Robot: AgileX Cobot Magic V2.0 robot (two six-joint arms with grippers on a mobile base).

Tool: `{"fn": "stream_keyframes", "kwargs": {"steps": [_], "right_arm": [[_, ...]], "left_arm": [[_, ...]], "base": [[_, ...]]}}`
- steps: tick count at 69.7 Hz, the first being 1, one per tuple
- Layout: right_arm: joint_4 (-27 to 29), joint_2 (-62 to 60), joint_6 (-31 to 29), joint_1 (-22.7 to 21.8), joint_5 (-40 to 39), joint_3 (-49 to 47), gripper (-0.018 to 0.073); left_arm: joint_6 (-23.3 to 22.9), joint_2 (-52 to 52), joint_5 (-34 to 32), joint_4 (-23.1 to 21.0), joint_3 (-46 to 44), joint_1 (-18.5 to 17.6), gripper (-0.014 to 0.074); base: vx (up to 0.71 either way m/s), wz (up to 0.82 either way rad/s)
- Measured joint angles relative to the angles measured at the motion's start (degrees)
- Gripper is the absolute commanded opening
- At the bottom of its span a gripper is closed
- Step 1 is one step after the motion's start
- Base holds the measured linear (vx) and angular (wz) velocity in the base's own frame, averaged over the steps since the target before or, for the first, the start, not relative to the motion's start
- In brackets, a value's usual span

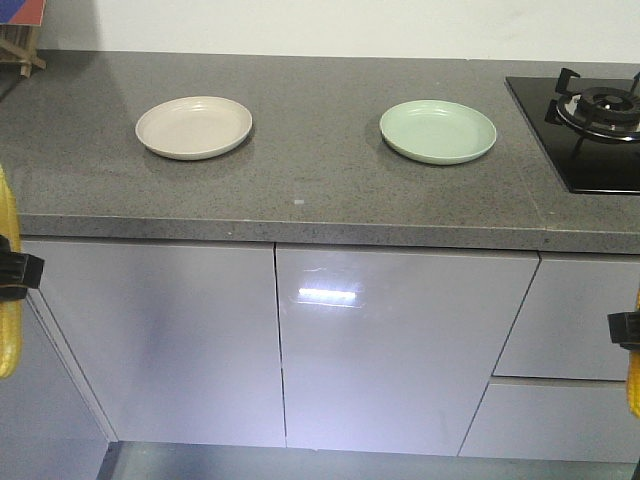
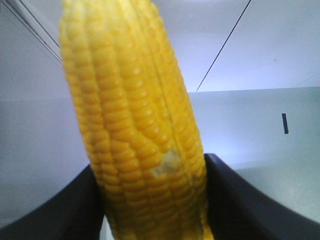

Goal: Distribute corn equally
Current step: 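Drive toward the counter with the empty cream and green plates, then approach the two empty plates, keeping both cobs gripped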

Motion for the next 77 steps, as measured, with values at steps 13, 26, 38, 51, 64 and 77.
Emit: {"fn": "stream_keyframes", "kwargs": {"steps": [13, 26, 38, 51, 64, 77], "right_arm": [[0.0, 0.0, 0.0, 0.0, 0.0, 0.0, 0.0194], [0.0, 0.0, 0.0, 0.0, 0.0, 0.0, 0.0194], [0.0, 0.0, 0.0, 0.0, 0.0, 0.0, 0.0194], [0.0, 0.0, 0.0, 0.0, 0.0, 0.0, 0.0194], [0.0, 0.0, 0.0, 0.0, 0.0, 0.0, 0.0194], [0.0, 0.0, 0.0, 0.0, 0.0, 0.0, 0.0194]], "left_arm": [[0.0, 0.0, 0.0, 0.0, 0.0, 0.0, 0.0217], [0.0, 0.0, 0.0, 0.0, 0.0, 0.0, 0.0217], [0.0, 0.0, 0.0, 0.0, 0.0, 0.0, 0.0217], [0.0, 0.0, 0.0, 0.0, 0.0, 0.0, 0.0217], [0.0, 0.0, 0.0, 0.0, 0.0, 0.0, 0.0217], [0.0, 0.0, 0.0, 0.0, 0.0, 0.0, 0.0217]], "base": [[0.02, -0.03], [0.03, -0.03], [0.04, -0.03], [0.05, -0.03], [0.06, -0.02], [0.07, -0.01]]}}
